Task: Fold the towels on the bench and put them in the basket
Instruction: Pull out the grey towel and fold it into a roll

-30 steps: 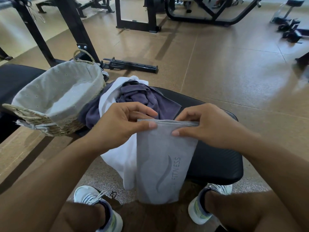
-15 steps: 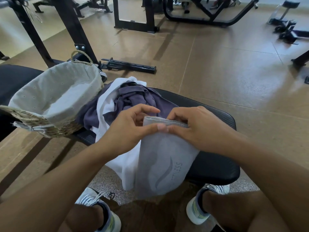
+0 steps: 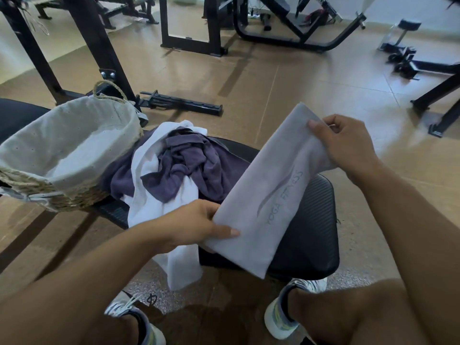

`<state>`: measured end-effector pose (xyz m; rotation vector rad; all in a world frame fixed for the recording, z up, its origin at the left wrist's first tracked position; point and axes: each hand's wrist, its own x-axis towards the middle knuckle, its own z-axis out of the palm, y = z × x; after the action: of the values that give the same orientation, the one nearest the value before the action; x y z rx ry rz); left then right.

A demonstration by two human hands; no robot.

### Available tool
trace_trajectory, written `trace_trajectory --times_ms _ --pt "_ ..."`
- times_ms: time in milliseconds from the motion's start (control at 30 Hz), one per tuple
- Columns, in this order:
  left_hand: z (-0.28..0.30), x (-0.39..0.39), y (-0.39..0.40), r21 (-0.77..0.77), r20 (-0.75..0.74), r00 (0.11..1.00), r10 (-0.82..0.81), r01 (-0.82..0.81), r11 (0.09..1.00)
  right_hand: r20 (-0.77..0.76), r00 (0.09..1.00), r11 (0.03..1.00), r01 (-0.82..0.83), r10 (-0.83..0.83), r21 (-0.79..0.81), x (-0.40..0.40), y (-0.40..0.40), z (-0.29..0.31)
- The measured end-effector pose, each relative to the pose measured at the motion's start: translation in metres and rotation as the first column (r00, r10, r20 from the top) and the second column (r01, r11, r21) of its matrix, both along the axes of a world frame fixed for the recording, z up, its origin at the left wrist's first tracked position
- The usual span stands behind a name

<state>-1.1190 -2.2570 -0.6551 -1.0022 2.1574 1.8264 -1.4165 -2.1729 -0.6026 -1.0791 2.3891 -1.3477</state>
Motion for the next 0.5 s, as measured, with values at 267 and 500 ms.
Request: trace_trajectory --times_ms 267,500 --pt "0.021 0.007 -0.053 0.174 -0.209 0.74 0.639 -0.615 0.769 0.217 0.976 0.846 -0.135 0.024 0.516 -0.029 0.01 -0.032" --pt "-0.002 0.02 -0.075 -0.216 -0.15 0.758 0.635 -0.651 0.727 0.249 0.967 0.717 -0.214 0.057 0.663 -0.018 0.009 -0.037"
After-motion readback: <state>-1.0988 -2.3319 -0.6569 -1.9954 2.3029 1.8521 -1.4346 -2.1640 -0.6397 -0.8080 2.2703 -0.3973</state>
